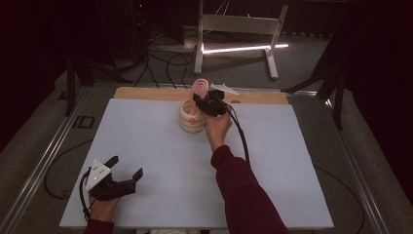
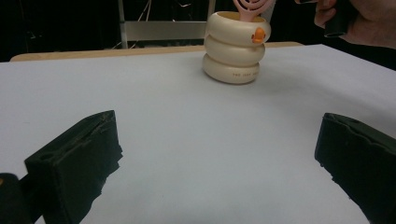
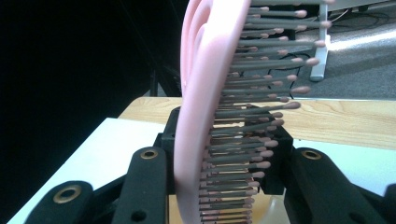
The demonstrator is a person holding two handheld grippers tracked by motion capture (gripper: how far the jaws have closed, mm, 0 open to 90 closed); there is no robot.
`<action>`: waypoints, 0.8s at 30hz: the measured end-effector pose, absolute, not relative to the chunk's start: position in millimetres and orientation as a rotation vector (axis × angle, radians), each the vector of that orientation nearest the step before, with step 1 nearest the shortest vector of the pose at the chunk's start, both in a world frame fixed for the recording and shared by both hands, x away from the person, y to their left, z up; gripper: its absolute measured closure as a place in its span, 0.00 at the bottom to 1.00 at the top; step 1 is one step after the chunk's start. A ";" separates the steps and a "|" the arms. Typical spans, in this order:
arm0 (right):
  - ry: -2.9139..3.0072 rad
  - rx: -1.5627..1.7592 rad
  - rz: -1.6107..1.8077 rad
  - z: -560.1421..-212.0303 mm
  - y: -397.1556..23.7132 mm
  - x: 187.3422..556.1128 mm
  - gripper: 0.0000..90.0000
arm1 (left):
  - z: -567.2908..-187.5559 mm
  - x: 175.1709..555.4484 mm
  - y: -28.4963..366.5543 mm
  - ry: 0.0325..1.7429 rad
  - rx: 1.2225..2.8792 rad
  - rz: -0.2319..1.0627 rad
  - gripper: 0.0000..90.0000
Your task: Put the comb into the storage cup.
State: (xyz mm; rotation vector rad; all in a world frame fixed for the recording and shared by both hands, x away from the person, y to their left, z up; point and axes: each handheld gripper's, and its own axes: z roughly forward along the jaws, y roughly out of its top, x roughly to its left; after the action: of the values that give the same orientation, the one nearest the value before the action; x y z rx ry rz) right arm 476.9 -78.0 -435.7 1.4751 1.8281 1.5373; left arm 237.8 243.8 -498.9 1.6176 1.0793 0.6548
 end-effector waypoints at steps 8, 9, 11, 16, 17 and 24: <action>1.839 1.468 1.532 -436.1 -80.9 476.8 0.70 | -499.3 238.3 242.9 1.075 1.620 0.651 0.01; 1.841 1.466 1.532 -436.2 -81.5 476.8 0.69 | -499.3 238.5 242.7 1.074 1.622 0.651 0.01; 1.846 1.462 1.527 -436.2 -82.5 476.8 0.69 | -499.3 238.7 242.1 1.072 1.625 0.651 0.01; 1.852 1.462 1.517 -436.6 -85.5 477.2 0.69 | -499.6 239.4 241.0 1.072 1.625 0.647 0.01; 1.850 1.461 1.514 -436.7 -86.2 477.6 0.69 | -499.7 239.5 240.9 1.072 1.625 0.648 0.01; 1.852 1.459 1.504 -437.0 -87.5 478.3 0.67 | -499.9 239.8 240.4 1.068 1.629 0.646 0.01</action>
State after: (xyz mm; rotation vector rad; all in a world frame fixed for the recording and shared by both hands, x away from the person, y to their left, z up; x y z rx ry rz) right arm 478.3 -87.5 -437.0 1.4586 1.8521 1.5036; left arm 239.8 240.4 -499.9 1.6289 1.0682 0.6461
